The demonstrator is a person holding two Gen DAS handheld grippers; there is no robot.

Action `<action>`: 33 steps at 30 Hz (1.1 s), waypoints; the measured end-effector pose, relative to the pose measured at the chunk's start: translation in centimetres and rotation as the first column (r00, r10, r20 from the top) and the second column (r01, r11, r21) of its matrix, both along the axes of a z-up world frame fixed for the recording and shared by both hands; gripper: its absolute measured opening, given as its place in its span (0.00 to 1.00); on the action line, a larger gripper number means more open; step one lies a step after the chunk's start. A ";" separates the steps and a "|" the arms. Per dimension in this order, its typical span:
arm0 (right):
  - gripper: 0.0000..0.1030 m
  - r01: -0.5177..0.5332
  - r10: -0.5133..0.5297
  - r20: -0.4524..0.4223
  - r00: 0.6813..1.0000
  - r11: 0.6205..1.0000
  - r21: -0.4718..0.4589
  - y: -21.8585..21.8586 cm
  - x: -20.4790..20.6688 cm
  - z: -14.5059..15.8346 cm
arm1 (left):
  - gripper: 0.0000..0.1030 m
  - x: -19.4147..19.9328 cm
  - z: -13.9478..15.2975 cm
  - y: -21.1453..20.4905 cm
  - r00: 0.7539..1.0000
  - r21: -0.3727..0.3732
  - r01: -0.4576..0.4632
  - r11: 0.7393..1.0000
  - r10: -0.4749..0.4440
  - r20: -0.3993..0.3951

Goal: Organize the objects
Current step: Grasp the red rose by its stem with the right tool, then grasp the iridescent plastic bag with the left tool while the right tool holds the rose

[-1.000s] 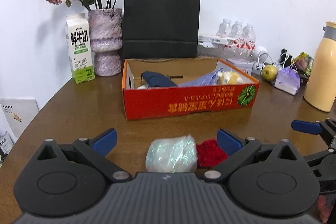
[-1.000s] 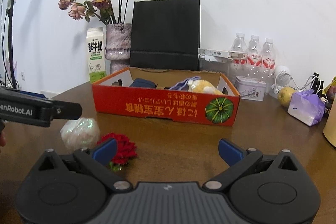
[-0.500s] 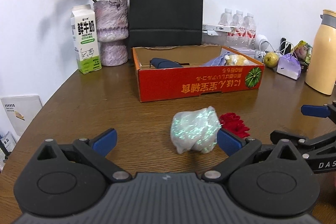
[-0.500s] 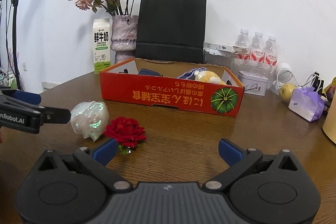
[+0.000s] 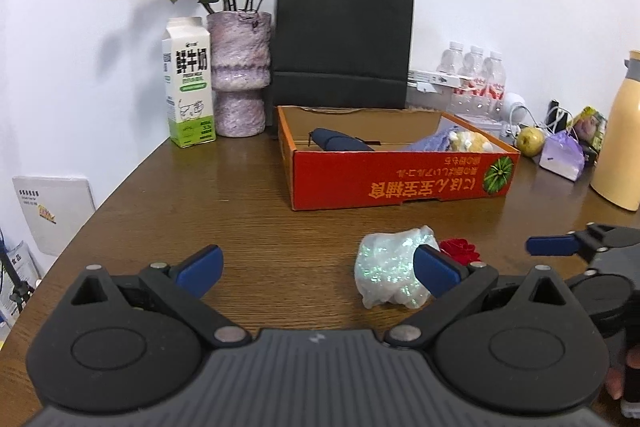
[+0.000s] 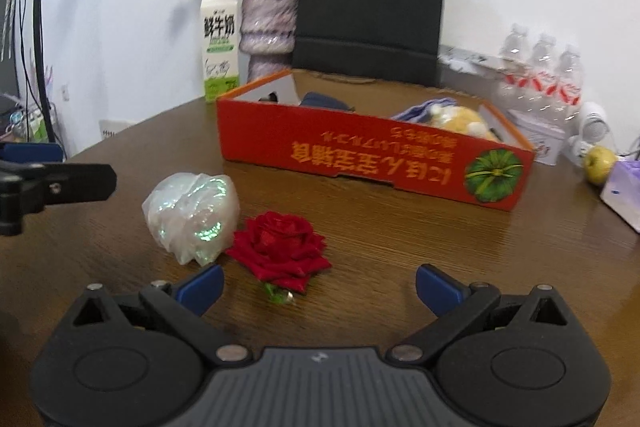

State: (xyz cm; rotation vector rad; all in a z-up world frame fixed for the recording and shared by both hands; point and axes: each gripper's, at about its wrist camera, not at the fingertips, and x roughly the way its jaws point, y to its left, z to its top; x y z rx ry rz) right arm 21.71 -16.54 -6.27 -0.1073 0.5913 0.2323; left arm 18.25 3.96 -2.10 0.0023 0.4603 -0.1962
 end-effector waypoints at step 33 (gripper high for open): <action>0.36 -0.004 -0.001 0.091 0.996 0.999 0.052 -1.2 -0.4 0.6 | 1.00 0.9 -0.4 0.9 0.998 -0.027 -0.048 0.999 0.046 -0.044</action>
